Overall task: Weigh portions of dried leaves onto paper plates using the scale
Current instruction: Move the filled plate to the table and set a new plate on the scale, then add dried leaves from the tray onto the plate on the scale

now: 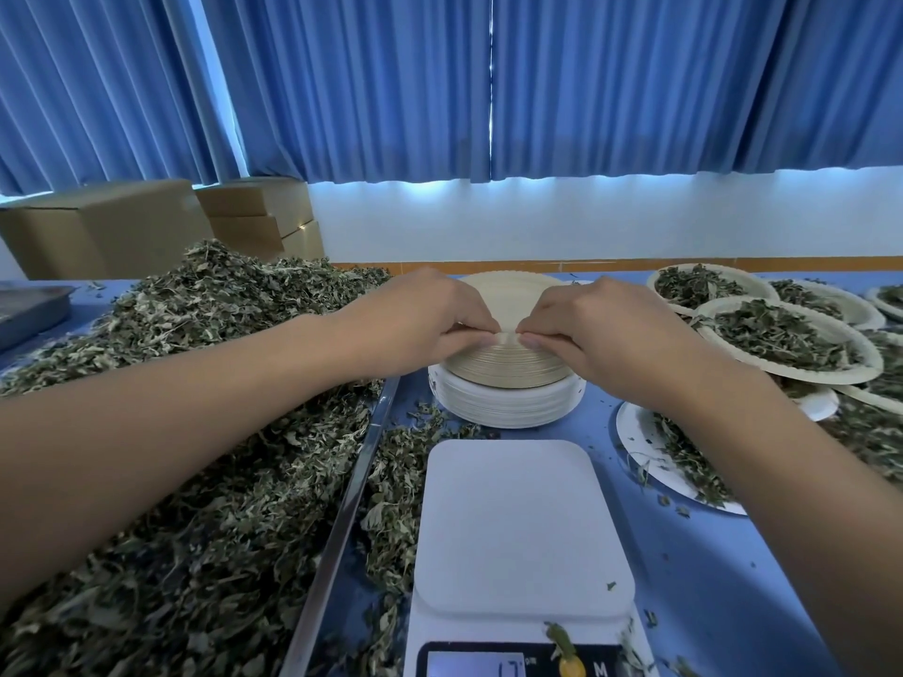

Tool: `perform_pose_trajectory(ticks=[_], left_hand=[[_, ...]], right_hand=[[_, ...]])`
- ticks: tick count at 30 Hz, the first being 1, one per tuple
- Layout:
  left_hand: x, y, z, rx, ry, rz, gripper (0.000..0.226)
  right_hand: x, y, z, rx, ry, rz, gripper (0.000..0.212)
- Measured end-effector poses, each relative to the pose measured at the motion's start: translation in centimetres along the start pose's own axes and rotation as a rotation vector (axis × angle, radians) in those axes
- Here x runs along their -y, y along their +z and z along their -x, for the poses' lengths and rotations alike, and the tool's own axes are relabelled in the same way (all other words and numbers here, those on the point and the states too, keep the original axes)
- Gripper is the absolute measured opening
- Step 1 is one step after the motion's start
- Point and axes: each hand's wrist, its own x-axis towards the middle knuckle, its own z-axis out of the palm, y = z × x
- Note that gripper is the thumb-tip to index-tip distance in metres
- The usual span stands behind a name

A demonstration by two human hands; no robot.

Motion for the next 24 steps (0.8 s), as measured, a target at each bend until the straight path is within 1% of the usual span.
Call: perform_pose_trajectory(ticks=[8,14,18,21,24], left_hand=[[-0.3,-0.9,-0.2,-0.101,0.032,-0.013,0.024],[-0.6,-1.5,-0.2,-0.124,0.117,-0.196,0.026],[-0.9,-1.8,-0.2,-0.097,0.093,-0.154,0.027],[-0.9,-1.8,-0.3,-0.048,0.028,-0.174,0.025],[-1.0,-1.8,-0.2,-0.087,-0.01,-0.108,0.023]], right_hand=[[-0.1,-0.4,-0.2,-0.094,-0.038,0.001,0.04],[-0.1,-0.4,-0.1,-0.171,-0.031,0.013,0.035],[0.2,-0.4,0.0,-0.208,-0.042,0.018,0.03],[0.6,-0.5,-0.1,-0.242,-0.035,0.037,0.03],[1.0,-1.1,0.0,-0.256,-0.053,0.047,0.029]])
